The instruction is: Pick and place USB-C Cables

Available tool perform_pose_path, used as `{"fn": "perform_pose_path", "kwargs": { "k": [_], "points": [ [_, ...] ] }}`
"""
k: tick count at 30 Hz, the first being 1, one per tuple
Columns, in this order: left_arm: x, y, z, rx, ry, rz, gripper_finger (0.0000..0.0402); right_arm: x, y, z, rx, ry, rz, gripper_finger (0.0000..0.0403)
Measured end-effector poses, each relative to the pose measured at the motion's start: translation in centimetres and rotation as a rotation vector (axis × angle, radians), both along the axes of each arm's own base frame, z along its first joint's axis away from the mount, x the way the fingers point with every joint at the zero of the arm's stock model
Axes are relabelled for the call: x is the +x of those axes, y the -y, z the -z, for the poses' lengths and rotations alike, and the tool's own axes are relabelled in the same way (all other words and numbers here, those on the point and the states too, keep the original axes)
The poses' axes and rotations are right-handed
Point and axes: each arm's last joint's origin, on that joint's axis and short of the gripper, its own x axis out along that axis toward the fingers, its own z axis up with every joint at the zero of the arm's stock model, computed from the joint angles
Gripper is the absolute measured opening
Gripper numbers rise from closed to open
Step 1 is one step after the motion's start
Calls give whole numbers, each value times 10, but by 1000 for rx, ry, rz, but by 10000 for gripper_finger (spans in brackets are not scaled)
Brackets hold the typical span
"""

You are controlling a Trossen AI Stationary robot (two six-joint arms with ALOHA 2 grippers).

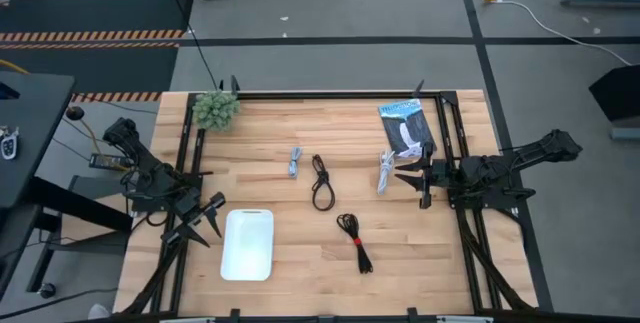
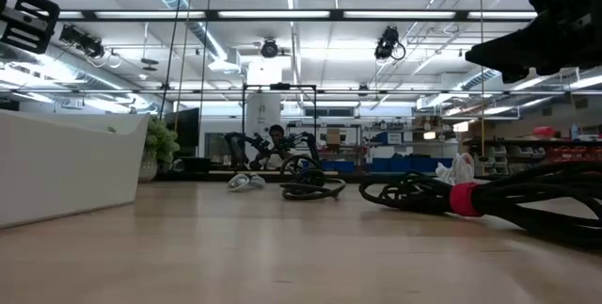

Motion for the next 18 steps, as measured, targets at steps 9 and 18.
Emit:
{"fn": "perform_pose_path", "kwargs": {
  "k": [9, 18],
  "points": [
    [1, -3, -9, -107, 24, -94, 172, 0, 0, 0, 0, 0, 0, 96],
    [2, -15, -29, -164, 231, -456, 172, 0, 0, 0, 0, 0, 0, 96]
  ]
}}
